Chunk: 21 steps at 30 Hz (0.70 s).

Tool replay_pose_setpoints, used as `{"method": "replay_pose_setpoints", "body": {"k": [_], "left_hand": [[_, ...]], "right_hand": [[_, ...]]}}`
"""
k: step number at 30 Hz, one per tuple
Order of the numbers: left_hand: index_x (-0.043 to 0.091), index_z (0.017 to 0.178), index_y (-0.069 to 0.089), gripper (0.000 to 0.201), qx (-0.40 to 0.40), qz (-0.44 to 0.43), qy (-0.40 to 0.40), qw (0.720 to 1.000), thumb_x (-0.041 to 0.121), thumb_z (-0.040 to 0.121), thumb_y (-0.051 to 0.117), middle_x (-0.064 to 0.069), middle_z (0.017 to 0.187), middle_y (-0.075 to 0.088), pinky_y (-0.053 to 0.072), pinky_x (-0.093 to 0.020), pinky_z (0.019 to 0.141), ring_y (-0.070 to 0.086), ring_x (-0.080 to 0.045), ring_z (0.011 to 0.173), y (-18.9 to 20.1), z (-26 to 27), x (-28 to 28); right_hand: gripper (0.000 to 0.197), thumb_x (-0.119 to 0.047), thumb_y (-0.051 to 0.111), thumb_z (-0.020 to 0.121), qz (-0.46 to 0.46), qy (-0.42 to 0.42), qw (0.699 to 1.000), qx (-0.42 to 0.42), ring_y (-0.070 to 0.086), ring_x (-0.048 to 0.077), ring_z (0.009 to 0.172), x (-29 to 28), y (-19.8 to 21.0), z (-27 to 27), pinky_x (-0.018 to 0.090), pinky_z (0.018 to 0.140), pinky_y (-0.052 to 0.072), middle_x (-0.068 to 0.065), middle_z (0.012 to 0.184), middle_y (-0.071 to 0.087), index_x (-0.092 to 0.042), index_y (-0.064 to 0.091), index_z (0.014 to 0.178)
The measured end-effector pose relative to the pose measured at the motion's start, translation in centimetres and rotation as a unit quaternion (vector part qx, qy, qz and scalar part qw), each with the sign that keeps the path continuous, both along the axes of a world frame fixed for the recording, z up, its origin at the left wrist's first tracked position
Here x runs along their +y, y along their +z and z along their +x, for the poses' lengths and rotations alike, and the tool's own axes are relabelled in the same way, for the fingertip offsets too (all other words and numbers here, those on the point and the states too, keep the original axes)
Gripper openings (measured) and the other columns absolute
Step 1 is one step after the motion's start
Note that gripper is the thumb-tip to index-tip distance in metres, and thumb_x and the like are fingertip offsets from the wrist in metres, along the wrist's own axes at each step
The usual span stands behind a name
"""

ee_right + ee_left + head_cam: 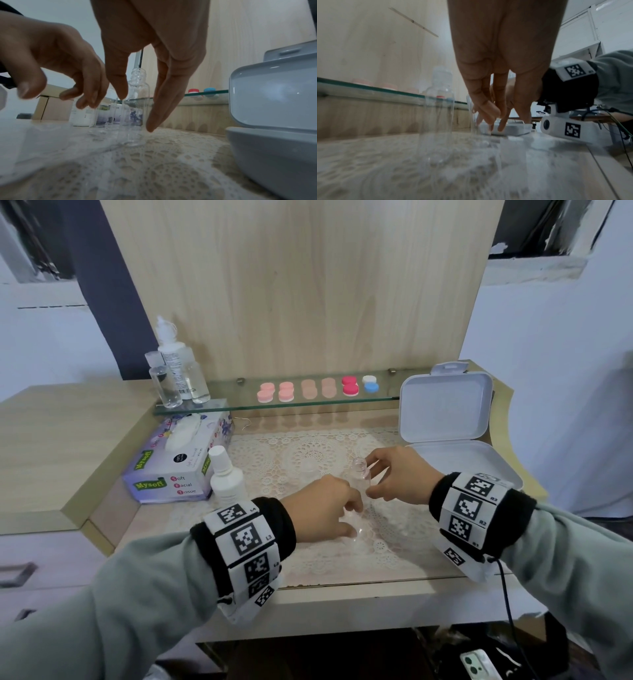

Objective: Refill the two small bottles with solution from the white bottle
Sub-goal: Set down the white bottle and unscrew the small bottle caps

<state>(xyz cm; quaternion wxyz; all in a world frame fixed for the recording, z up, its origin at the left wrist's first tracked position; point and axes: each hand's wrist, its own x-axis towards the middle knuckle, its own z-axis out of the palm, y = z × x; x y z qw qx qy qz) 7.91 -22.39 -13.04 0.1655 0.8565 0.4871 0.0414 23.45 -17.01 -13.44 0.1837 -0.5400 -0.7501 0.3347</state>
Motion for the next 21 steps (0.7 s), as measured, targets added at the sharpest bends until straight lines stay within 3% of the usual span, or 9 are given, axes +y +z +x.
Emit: {"method": "replay_pose_setpoints", "body": {"k": [7,10,13,16,21], "left_hand": [[0.012,0.097,0.068,0.026,-0.1,0.086,0.038,0.991,0.032,0.083,0.06,-0.004,0.092,0.07,0.043,-0.018,0.066,0.057,-0.011,0.074,3.4,-1.3,0.3],[0.013,0.094,0.07,0.021,-0.121,0.123,0.069,0.983,0.029,0.083,0.061,-0.004,0.091,0.071,0.043,-0.018,0.064,0.058,-0.013,0.072,4.8,-2.6,0.9],[0.014,0.104,0.066,0.027,-0.082,0.13,0.096,0.983,0.028,0.082,0.063,-0.004,0.104,0.067,0.04,-0.016,0.062,0.06,-0.016,0.083,5.4,-4.0,1.5],[0.019,0.116,0.061,0.037,-0.01,0.083,0.092,0.992,0.027,0.08,0.065,-0.003,0.116,0.061,0.042,-0.019,0.075,0.059,-0.016,0.095,4.8,-4.8,1.7],[0.016,0.114,0.062,0.034,-0.026,0.051,0.13,0.99,0.013,0.08,0.065,-0.01,0.108,0.067,0.039,-0.019,0.073,0.055,-0.012,0.078,3.8,-5.2,1.7]], "right_hand": [[0.051,-0.011,0.08,0.064,0.061,-0.012,0.997,-0.043,0.06,0.019,0.084,-0.2,2.9,1.0,0.032,0.08,0.052,0.001,0.098,0.061,-0.012,0.06,0.111],[0.046,-0.012,0.08,0.065,0.101,-0.014,0.994,-0.033,0.058,0.017,0.079,-0.3,5.4,0.7,0.028,0.077,0.049,0.0,0.093,0.061,-0.011,0.062,0.108],[0.041,-0.011,0.078,0.067,0.116,-0.002,0.993,-0.016,0.059,0.018,0.074,-0.8,7.0,-0.2,0.027,0.07,0.049,-0.006,0.08,0.058,-0.011,0.064,0.105],[0.037,-0.009,0.077,0.068,0.11,0.017,0.994,-0.003,0.061,0.019,0.069,-1.5,7.2,-1.5,0.019,0.064,0.049,-0.009,0.077,0.057,-0.011,0.064,0.103],[0.032,-0.009,0.075,0.071,0.093,0.04,0.995,0.014,0.066,0.023,0.07,-2.4,6.6,-3.2,0.029,0.068,0.054,-0.004,0.082,0.061,-0.008,0.064,0.101]]}}
